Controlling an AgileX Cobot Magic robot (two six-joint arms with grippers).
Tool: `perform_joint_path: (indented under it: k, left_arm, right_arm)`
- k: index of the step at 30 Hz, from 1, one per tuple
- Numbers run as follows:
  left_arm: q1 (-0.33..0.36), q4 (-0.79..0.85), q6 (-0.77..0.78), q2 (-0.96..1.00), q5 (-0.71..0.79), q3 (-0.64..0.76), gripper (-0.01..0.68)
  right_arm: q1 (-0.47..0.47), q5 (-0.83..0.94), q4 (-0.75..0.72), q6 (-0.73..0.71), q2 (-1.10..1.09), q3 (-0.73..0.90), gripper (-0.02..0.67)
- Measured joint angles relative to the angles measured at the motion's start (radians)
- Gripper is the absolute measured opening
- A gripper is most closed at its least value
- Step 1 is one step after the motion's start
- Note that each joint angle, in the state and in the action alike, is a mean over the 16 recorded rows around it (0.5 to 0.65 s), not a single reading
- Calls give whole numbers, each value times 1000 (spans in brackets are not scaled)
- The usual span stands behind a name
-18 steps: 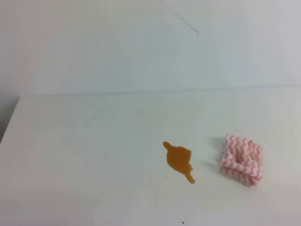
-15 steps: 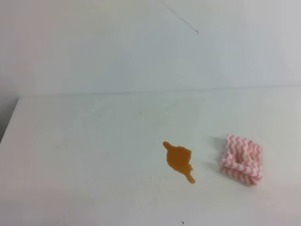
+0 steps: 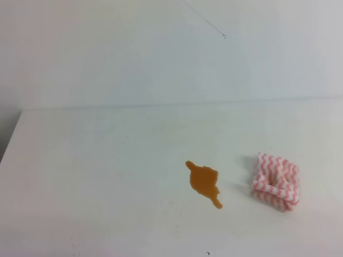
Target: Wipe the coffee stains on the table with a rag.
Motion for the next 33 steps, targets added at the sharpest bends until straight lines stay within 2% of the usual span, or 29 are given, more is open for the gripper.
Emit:
perform_joint_path:
  k: [33]
  left_arm:
    - [0,0,0,-2,3,-11,0]
  right_arm:
    - [0,-1,0,0,-2,2,-4]
